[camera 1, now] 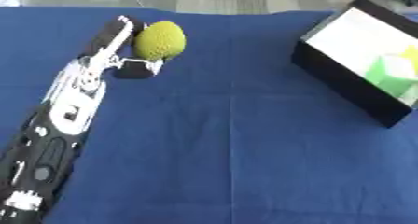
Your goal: Pick up the objects with one hand, pass them to the other hand, and then place them into the box on the other side of the table.
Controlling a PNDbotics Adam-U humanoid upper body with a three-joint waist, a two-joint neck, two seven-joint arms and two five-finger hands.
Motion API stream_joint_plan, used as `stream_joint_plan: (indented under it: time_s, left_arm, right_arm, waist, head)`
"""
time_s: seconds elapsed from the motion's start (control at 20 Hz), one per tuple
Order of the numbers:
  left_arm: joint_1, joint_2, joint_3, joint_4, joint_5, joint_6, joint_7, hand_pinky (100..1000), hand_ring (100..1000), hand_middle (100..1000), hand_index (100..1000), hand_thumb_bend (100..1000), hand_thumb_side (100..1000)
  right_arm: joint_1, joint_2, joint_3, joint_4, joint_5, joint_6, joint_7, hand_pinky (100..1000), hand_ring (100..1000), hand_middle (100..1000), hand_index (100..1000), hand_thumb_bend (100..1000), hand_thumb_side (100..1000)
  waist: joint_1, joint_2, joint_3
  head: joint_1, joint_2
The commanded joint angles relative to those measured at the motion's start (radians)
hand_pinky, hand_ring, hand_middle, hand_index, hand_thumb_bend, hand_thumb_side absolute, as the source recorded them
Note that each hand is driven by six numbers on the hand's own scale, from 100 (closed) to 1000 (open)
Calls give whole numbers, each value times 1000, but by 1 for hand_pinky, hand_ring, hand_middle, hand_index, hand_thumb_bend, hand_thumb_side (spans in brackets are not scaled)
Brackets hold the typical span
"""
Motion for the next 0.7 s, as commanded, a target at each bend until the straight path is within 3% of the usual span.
stream_joint_plan:
  time_s: [0.05,0.7]
  left_arm:
    - [-10,-20,-3,-27,-10,-8,30,569,558,453,493,100,100]
    - [4,-112,-13,-31,-46,-29,77,568,556,449,492,100,100]
  right_arm:
    - [-30,-9,9,0,22,-13,13,881,1000,901,900,100,308]
    - [-83,61,75,34,95,-69,79,880,1000,900,897,100,339]
  waist:
    - [-17,-44,2]
    - [-28,-39,9]
  head:
    - [-8,0]
    - [-28,10]
